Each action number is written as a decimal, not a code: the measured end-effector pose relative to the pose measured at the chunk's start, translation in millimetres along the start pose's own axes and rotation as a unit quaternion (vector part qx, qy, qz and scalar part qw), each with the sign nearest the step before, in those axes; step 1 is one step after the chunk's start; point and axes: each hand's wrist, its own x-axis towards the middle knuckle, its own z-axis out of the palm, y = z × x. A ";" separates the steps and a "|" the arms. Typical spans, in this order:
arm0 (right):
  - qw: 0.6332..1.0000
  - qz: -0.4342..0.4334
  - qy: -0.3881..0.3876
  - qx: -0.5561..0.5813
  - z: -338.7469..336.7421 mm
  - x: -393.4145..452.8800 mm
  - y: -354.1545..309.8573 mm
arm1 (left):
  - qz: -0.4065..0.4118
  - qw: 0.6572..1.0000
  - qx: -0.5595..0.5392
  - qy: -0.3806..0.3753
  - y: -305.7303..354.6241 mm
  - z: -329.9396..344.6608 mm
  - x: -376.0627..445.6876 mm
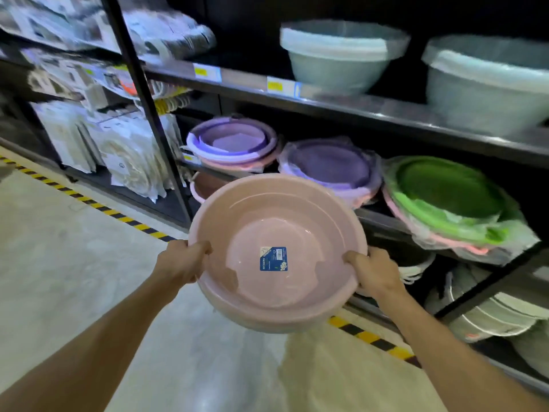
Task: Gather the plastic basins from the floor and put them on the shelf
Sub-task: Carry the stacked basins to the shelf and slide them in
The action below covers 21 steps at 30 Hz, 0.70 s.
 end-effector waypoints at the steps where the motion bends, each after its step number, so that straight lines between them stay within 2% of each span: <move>1: 1.000 -0.009 -0.005 -0.004 -13.0 -6.9 -32.4 | 0.001 1.000 -0.007 0.007 22.0 -23.4 -12.1; 10: 0.996 -0.081 -0.024 -0.014 -84.5 -46.3 -266.1 | 0.023 0.993 -0.083 0.075 163.5 -190.9 -68.1; 15: 0.991 -0.127 -0.034 0.012 -91.1 -60.6 -353.5 | 0.044 0.990 -0.100 0.092 212.6 -256.3 -69.9; 21: 0.989 -0.138 -0.034 0.040 -76.5 -74.3 -434.5 | 0.061 0.987 -0.104 0.108 248.7 -322.5 -48.1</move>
